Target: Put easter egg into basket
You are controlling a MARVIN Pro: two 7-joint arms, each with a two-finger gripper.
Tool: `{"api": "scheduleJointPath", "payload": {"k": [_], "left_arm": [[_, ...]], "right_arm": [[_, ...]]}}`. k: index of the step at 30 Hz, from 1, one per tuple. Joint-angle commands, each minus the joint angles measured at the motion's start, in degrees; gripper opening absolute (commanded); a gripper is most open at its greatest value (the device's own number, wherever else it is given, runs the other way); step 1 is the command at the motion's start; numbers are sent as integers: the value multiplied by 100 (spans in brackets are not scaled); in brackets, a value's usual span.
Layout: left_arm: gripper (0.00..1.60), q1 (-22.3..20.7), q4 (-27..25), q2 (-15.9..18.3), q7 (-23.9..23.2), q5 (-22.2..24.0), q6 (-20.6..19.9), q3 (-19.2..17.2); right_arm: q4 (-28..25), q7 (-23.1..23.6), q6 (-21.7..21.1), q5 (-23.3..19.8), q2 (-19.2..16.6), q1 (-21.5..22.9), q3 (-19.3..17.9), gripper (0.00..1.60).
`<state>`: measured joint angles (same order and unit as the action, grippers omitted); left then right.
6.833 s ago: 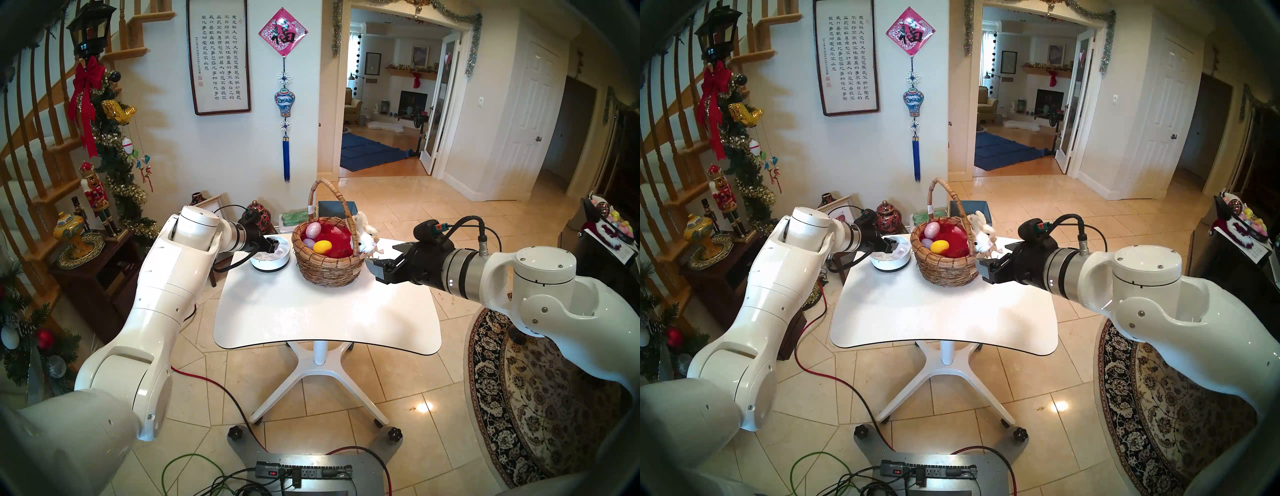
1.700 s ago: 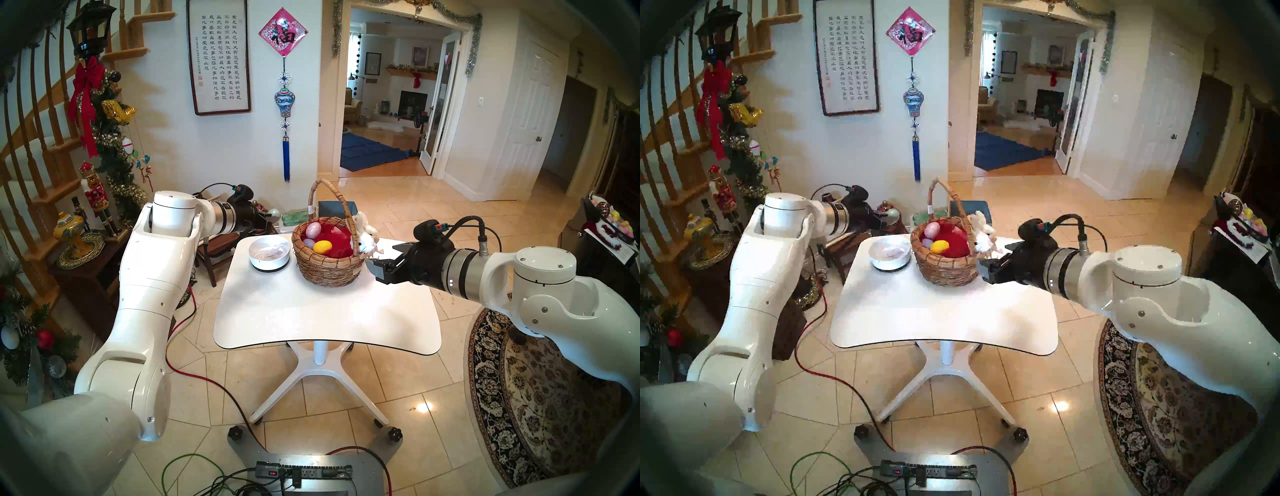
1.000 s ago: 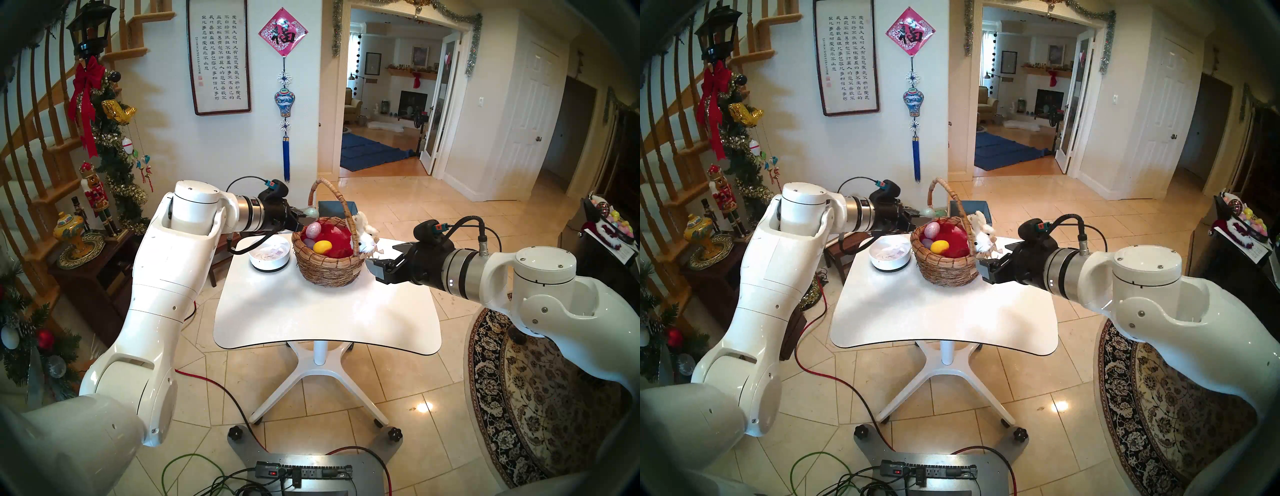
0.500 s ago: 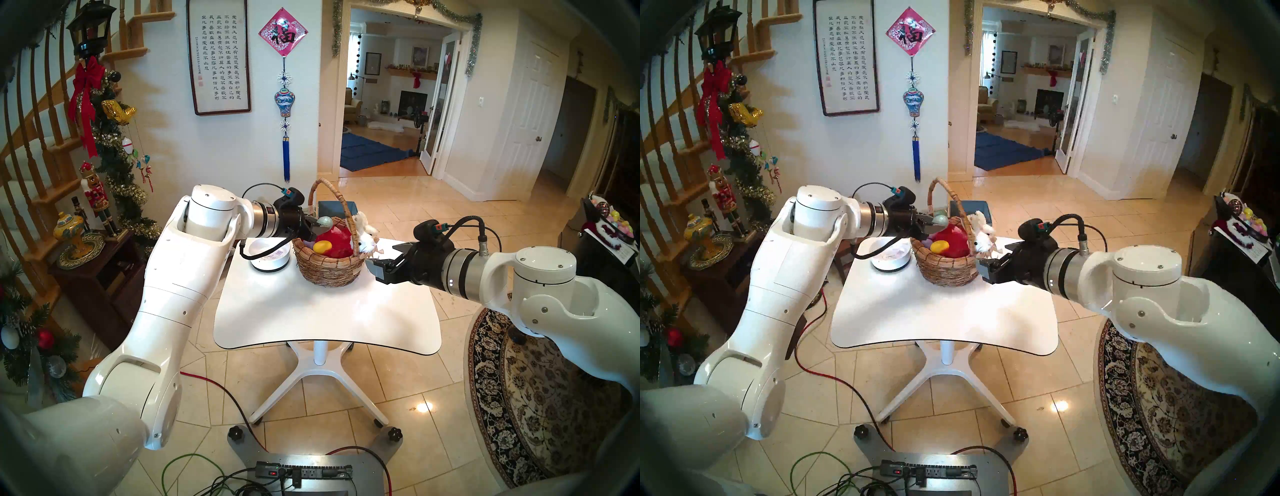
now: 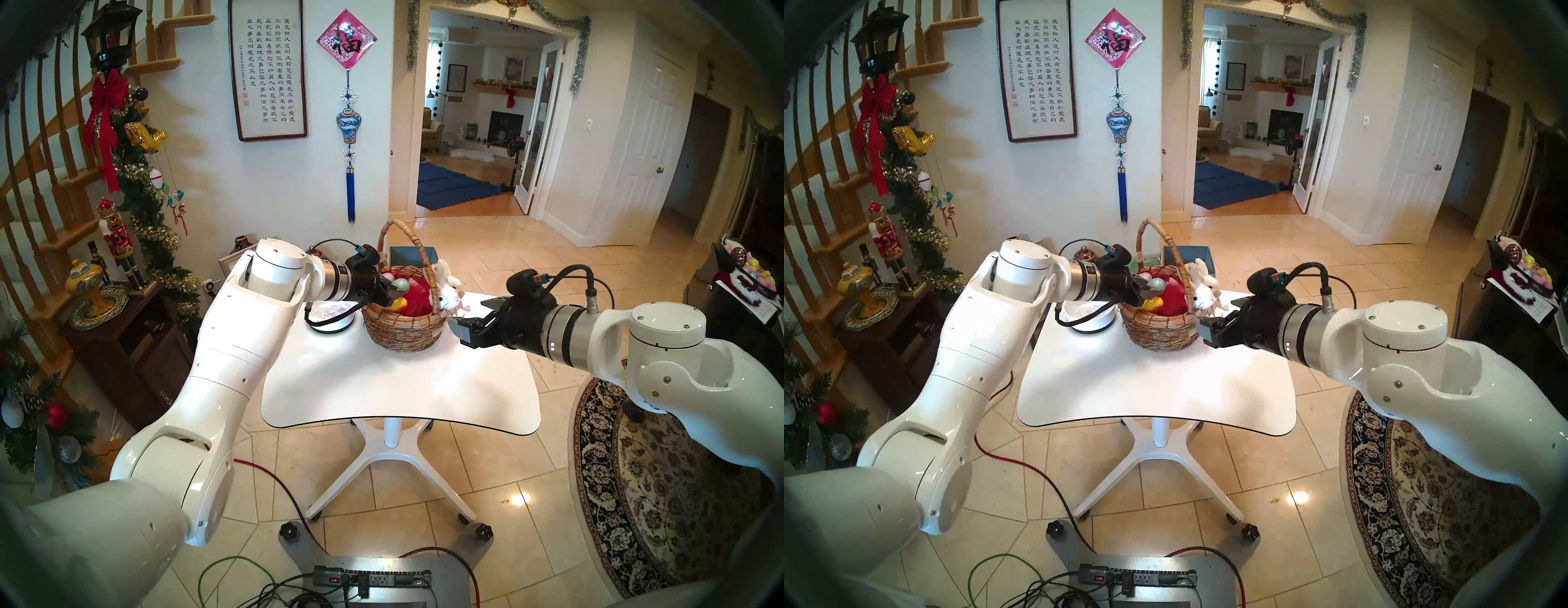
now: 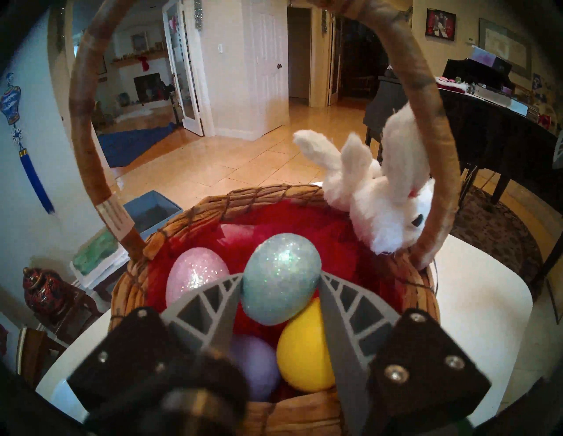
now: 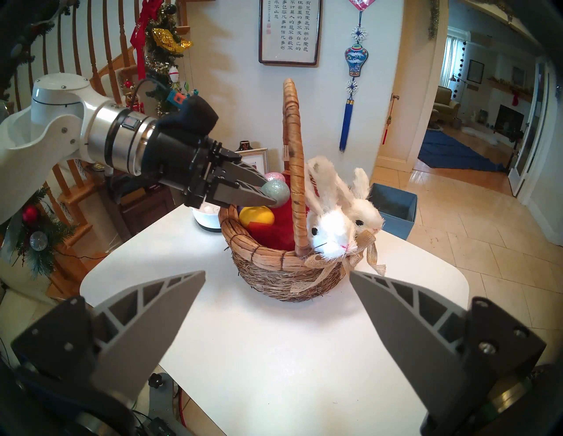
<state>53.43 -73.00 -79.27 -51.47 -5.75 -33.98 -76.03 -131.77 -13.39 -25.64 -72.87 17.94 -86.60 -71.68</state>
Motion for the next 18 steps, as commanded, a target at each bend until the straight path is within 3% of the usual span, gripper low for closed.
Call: {"api": "scheduleJointPath", "payload": {"k": [1, 2, 3, 4, 7, 18], "left_arm": [[110, -256, -40, -82, -60, 75, 47, -35], [122, -256, -43, -80, -58, 81, 41, -40], [122, -256, -43, -77, -55, 85, 35, -46], [138, -255, -45, -75, -51, 88, 30, -53], [148, -244, -73, -55, -67, 105, 7, -91], [147, -54, -466, 55, -149, 322, -295, -531]], "right_arm": [[-3, -3, 18, 10, 5, 58, -49, 160], [-3, -2, 18, 10, 5, 58, -49, 160], [-3, -2, 18, 10, 5, 58, -49, 160], [-3, -2, 18, 10, 5, 58, -49, 160], [-3, -2, 18, 11, 6, 59, -49, 160], [-3, -2, 18, 10, 5, 58, -49, 160]]}}
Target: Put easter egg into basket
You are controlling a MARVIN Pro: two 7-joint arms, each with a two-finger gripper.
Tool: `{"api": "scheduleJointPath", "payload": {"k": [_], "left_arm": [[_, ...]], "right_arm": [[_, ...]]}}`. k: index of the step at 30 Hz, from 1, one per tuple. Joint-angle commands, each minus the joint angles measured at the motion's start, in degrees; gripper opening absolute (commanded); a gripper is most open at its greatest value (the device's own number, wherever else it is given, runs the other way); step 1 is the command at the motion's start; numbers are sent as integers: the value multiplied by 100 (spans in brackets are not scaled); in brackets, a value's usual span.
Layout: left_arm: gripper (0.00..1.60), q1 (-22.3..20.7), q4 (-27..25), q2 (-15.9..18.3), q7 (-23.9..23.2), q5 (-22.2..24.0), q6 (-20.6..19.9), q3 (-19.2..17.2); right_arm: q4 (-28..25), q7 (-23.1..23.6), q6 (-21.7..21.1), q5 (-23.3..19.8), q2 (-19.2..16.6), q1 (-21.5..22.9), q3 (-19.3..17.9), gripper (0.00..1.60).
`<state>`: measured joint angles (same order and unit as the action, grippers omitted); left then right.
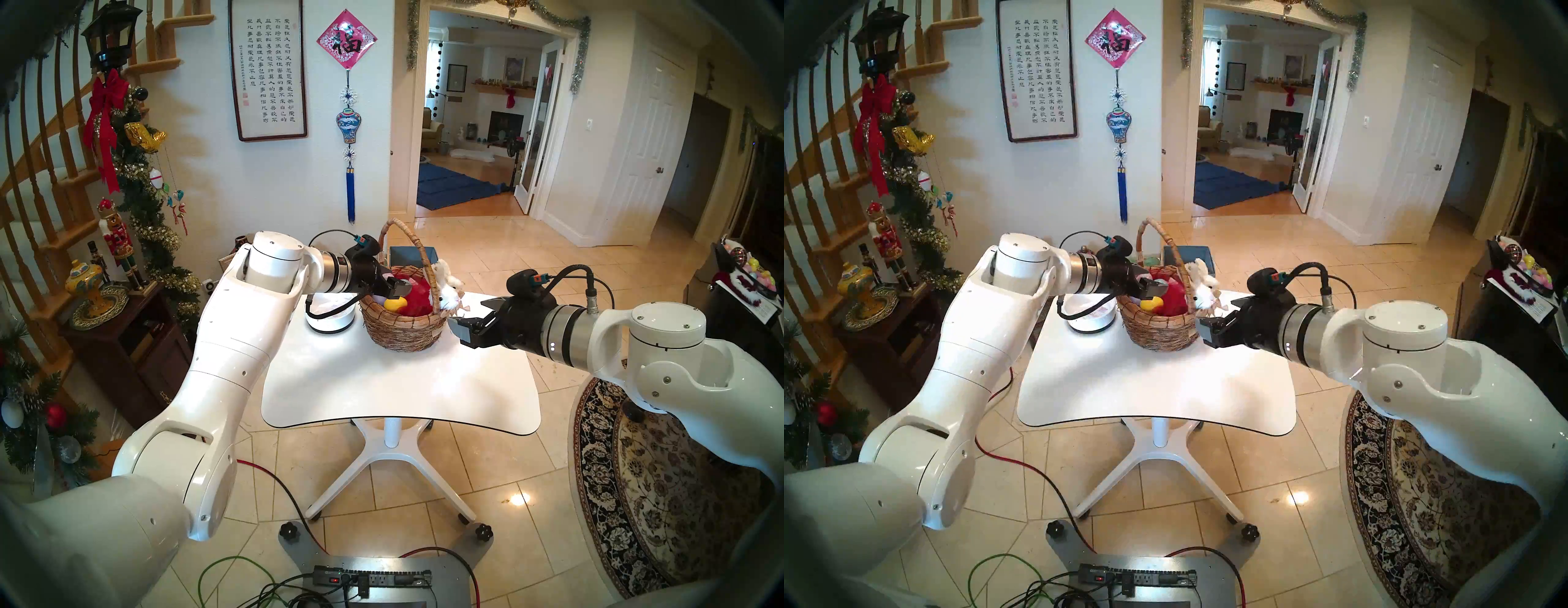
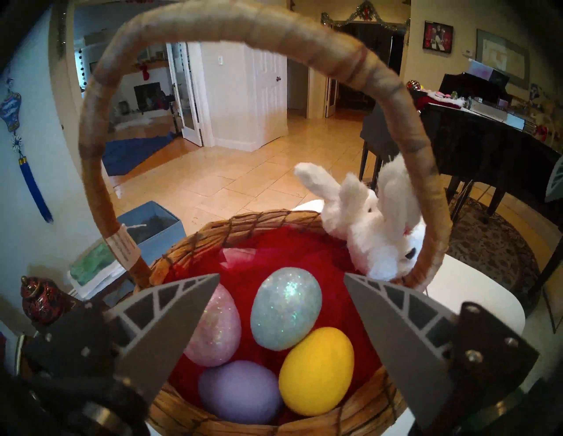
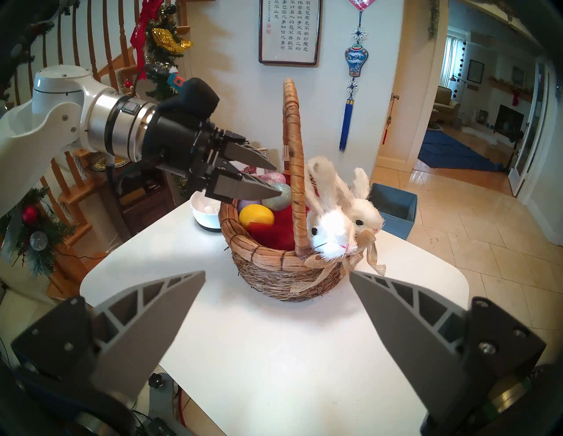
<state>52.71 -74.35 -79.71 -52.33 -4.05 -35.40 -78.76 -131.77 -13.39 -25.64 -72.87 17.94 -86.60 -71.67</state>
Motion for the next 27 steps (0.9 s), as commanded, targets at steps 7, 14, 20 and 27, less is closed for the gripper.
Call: {"api": "scheduleJointPath", "payload": {"k": [7, 14, 20, 27], "left_arm": [[143, 396, -816, 284, -148, 252, -258, -519], [141, 883, -1340, 447, -179, 369, -295, -865], [143, 1452, -1933, 639, -314, 464, -191, -1189], [145, 1997, -2458, 763, -314, 450, -43, -1448]], "right_arm": [[-3, -2, 18, 10, 6, 58, -49, 160], [-4, -3, 18, 10, 5, 57, -49, 160], [-4, -3, 19, 10, 4, 57, -49, 160], [-4, -3, 19, 9, 4, 56, -49, 160]]}}
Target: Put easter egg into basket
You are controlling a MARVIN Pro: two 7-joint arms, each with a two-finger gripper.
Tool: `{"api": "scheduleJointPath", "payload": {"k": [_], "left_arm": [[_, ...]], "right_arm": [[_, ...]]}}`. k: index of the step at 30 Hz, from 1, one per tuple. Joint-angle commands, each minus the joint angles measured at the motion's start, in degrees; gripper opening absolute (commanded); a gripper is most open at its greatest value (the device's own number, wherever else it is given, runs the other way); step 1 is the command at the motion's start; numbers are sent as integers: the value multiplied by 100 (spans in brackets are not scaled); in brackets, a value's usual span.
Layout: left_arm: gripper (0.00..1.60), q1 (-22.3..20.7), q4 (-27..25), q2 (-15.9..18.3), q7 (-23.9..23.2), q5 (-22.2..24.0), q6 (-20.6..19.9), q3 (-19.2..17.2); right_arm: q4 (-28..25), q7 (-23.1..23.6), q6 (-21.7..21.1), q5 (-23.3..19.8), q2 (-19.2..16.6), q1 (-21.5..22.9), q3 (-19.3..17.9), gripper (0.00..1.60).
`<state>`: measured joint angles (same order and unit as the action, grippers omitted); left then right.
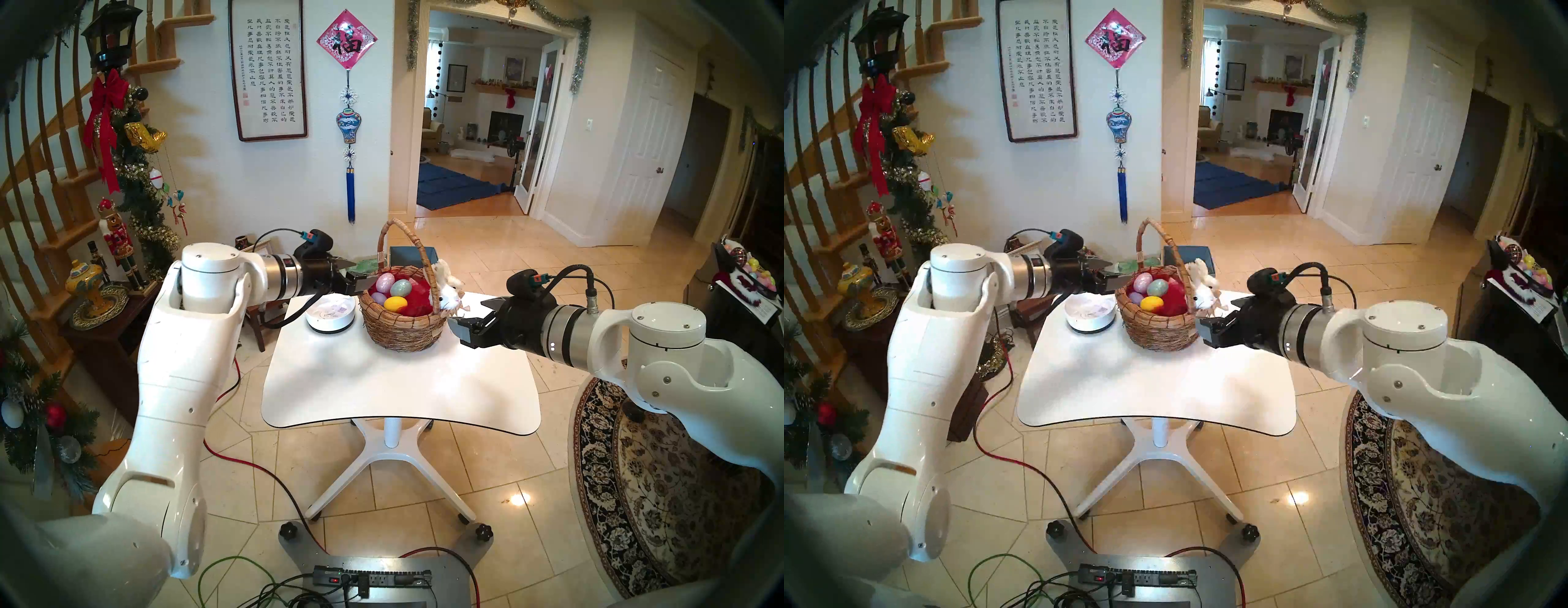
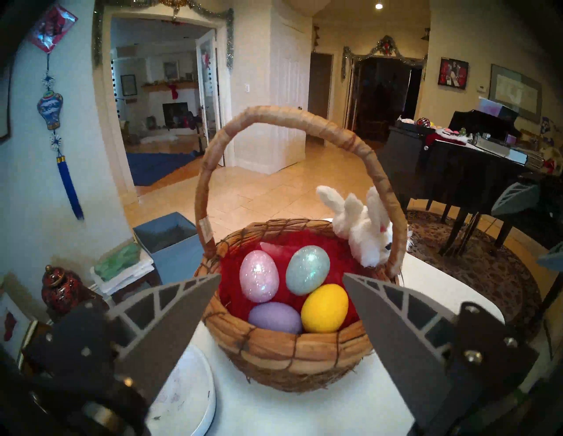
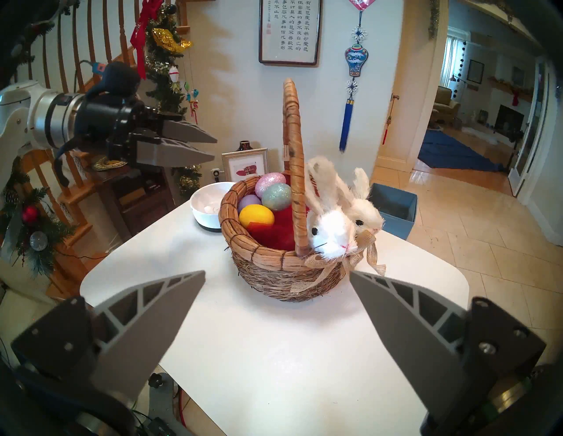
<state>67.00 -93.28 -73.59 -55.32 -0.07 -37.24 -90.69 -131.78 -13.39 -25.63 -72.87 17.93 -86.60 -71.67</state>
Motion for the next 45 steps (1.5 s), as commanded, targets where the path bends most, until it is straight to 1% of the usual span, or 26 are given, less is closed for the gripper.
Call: {"api": "scheduleJointPath", "payload": {"k": [1, 2, 3, 4, 5, 9, 10, 11, 12, 13, 17, 25, 34, 36, 45], "left_arm": [[146, 628, -630, 172, -26, 41, 141, -281], [146, 782, -761, 171, 11, 37, 164, -357], [147, 726, -687, 196, -30, 11, 145, -352], [147, 933, -855, 166, 60, 11, 217, -451], [147, 934, -834, 166, 75, -29, 256, -465], [151, 1307, -1047, 70, 191, -37, 624, -666], [154, 1338, -1033, 35, 154, -2, 613, -707], [156, 1498, -1145, -1, 233, 46, 678, -770], [160, 1499, -1124, -36, 223, 31, 709, -789], [160, 1614, -1177, -99, 293, 102, 782, -850], [160, 1782, -1186, -235, 419, 111, 1068, -895], [160, 1868, -1090, -307, 489, 140, 1256, -884], [160, 1836, -956, -281, 382, 277, 1179, -948], [160, 1792, -891, -208, 205, 357, 1093, -951], [160, 1776, -872, -216, 162, 342, 1085, -961]], "right_arm": [[-4, -3, 19, 9, 5, 57, -49, 160], [-4, -3, 19, 9, 5, 57, -49, 160], [-4, -3, 19, 9, 5, 57, -49, 160], [-4, -3, 19, 10, 5, 57, -49, 160], [-4, -3, 19, 10, 5, 57, -49, 160], [-4, -3, 19, 10, 5, 57, -49, 160], [-3, -3, 19, 10, 5, 57, -49, 160], [-3, -3, 19, 10, 5, 58, -49, 160], [-3, -3, 19, 10, 5, 58, -49, 160], [-3, -3, 18, 10, 5, 58, -49, 160], [-3, -2, 18, 10, 6, 59, -49, 160], [-3, -2, 17, 11, 7, 60, -48, 160], [-2, -2, 17, 11, 7, 61, -48, 160], [-3, -2, 18, 11, 7, 61, -48, 160], [-3, -2, 18, 11, 7, 61, -48, 160]]}}
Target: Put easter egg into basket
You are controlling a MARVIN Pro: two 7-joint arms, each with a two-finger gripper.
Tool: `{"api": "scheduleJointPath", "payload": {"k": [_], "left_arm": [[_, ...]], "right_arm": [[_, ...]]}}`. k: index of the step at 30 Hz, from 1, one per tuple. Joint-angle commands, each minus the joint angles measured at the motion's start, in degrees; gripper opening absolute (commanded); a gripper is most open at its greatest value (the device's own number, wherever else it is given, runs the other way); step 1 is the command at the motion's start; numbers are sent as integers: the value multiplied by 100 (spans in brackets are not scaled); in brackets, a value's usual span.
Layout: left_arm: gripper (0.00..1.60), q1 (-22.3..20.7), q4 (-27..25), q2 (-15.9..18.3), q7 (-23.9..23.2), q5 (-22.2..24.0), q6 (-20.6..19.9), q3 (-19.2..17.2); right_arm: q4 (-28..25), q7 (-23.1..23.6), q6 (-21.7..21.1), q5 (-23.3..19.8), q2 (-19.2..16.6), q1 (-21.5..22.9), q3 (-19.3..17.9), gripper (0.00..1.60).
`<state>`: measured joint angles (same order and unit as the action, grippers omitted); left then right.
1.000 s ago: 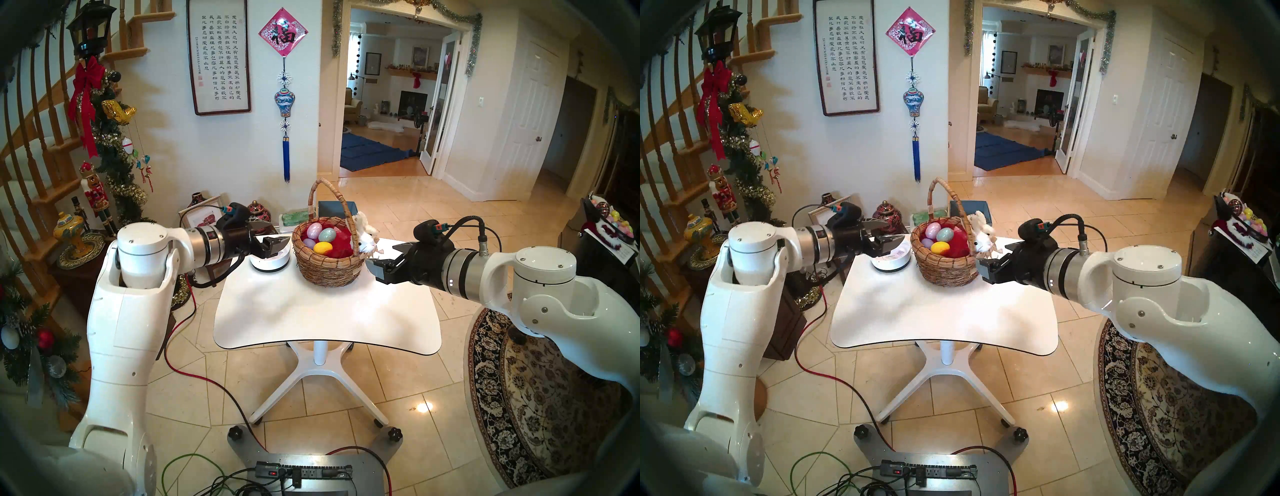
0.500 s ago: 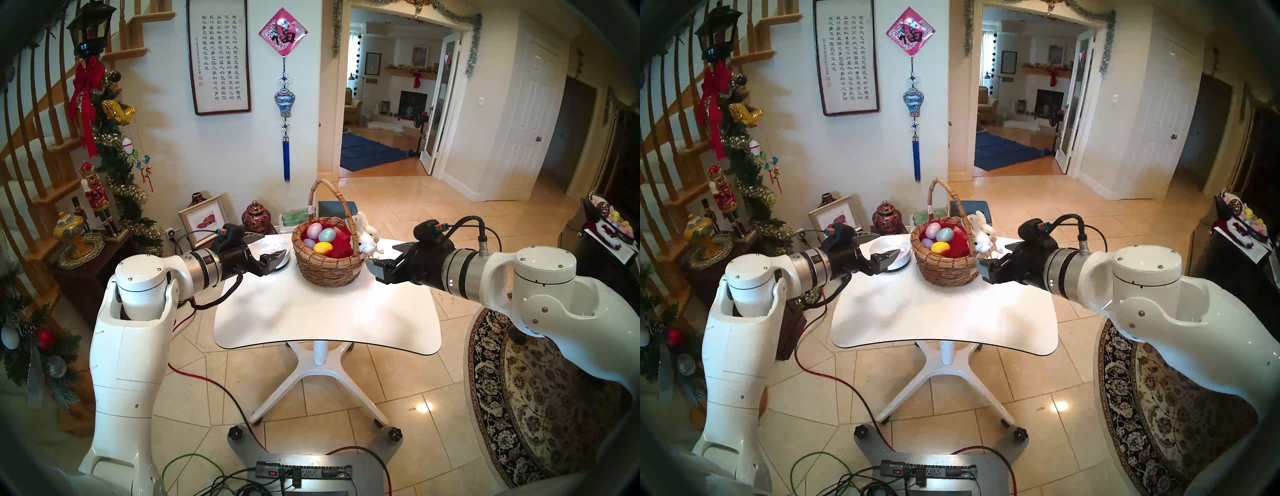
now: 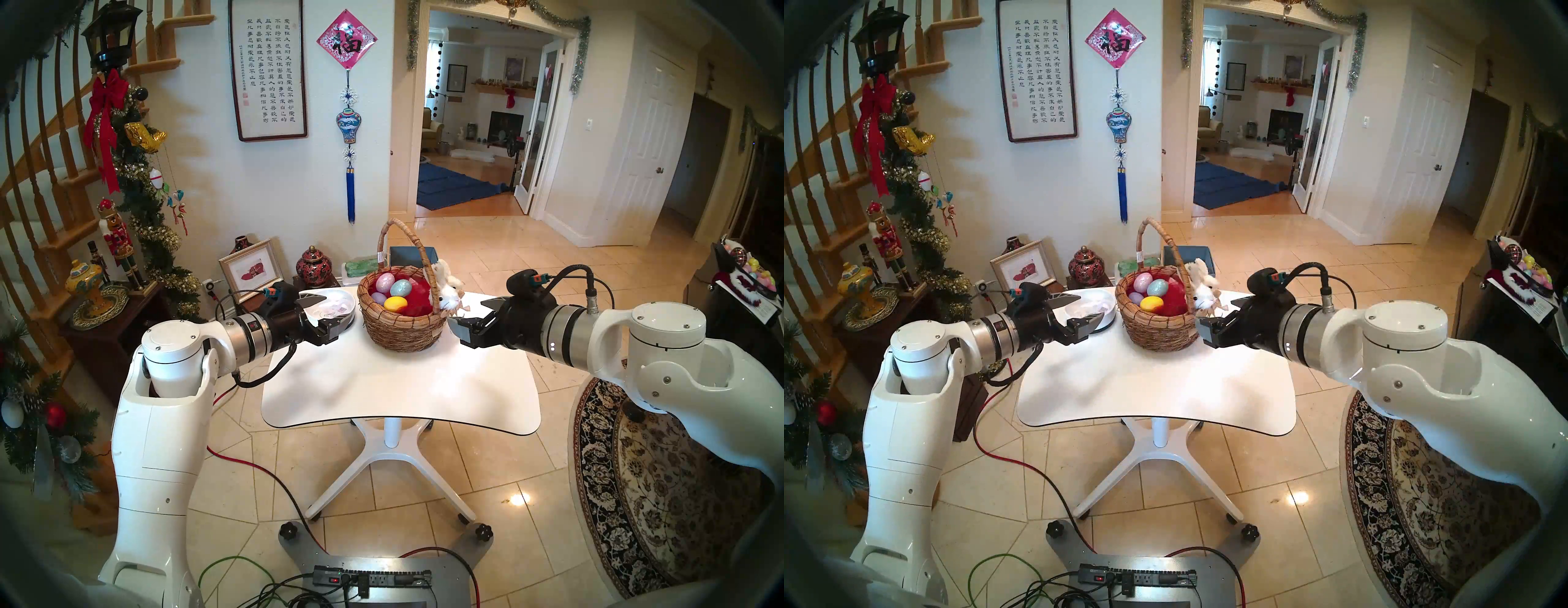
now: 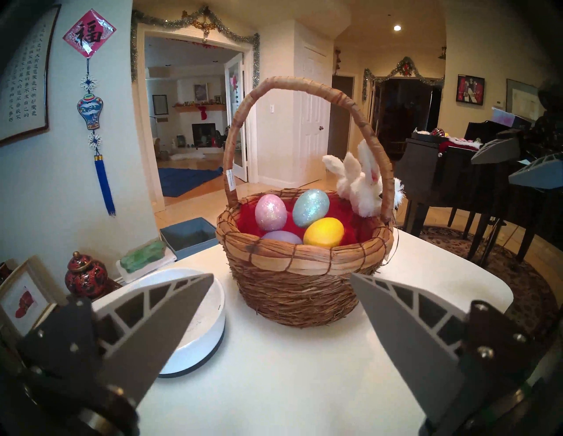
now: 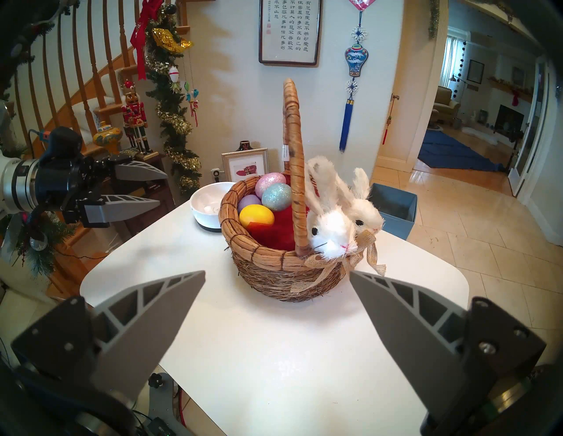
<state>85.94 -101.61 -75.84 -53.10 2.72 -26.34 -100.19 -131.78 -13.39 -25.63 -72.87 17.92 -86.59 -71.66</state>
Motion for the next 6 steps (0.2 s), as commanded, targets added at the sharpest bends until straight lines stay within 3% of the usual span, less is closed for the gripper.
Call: {"api": "scheduleJointPath", "payload": {"k": [1, 6], "left_arm": [[160, -119, -37, 9, -64, 63, -7, -11], [160, -122, -35, 7, -72, 59, -11, -13]], "right_arm": [[-3, -2, 17, 11, 7, 60, -49, 160], [-3, -2, 17, 11, 7, 60, -49, 160]]}}
